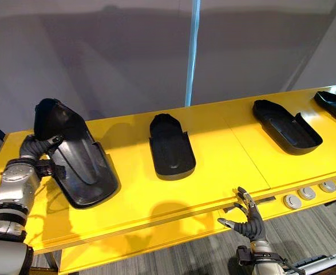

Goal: Walk over and take plastic housings, then place them on the shelf

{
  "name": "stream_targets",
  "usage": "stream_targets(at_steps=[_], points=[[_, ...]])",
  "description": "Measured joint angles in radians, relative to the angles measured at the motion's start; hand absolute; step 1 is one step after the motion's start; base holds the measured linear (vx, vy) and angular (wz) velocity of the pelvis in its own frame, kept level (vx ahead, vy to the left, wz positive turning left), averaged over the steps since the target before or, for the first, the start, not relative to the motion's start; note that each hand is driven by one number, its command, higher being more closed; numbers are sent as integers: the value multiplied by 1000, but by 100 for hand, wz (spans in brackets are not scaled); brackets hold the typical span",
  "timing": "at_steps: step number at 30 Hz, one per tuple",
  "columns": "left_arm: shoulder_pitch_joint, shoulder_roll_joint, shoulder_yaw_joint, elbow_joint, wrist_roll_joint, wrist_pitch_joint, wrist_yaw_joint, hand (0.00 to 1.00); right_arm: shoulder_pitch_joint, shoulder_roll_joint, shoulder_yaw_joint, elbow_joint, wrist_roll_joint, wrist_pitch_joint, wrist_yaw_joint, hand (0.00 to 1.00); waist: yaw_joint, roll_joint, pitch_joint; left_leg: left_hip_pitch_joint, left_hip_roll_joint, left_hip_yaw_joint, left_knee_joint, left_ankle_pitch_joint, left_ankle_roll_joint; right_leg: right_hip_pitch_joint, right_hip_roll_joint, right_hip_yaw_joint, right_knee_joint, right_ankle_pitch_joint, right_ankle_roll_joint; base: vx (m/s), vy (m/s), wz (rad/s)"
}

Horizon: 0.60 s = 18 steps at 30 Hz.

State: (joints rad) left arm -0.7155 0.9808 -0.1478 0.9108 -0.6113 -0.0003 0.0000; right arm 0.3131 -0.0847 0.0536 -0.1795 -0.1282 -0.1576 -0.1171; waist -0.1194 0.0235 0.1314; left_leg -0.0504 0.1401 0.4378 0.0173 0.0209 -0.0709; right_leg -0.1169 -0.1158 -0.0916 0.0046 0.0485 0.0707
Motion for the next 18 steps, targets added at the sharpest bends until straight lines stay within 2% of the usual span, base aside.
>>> stream_targets(at_steps=[2, 3, 4, 13, 18], points=[[-29, 14, 0, 44, 54, 4, -9, 100, 4, 0, 2, 1, 0, -10, 2, 0, 0, 1, 1, 0, -1, 0, -10, 6, 0, -4, 1, 0, 0, 0, 0, -81, -3, -3], [-62, 37, 4, 95, 238, 7, -27, 100, 22, 1, 4, -12, 1, -43, 14, 0, -3, 5, 11, -12, -1, 4, -14, 7, -1, -25, 3, 4, 0, 1, 0, -77, -1, -6], [-83, 43, 4, 106, 271, 7, -27, 100, 29, 1, 4, -29, 1, -53, 14, 0, -3, 6, 23, -19, -1, 4, -14, 9, 0, -27, 3, 5, -1, 5, -1, -66, 0, -6], [-103, 55, 6, 115, 327, 8, -26, 100, 47, 4, 7, -80, 1, -68, 16, 0, -4, 21, 48, -33, 5, 6, -13, 10, -2, -39, 11, 11, -16, 14, -7, -18, -3, -2], [-103, 108, 16, 119, 390, 8, -24, 100, 79, 7, 7, -131, 0, -120, 14, 0, 16, 19, 86, -40, 10, 51, -16, 10, -3, -74, 21, 55, -16, 24, -7, -38, 0, -24]])
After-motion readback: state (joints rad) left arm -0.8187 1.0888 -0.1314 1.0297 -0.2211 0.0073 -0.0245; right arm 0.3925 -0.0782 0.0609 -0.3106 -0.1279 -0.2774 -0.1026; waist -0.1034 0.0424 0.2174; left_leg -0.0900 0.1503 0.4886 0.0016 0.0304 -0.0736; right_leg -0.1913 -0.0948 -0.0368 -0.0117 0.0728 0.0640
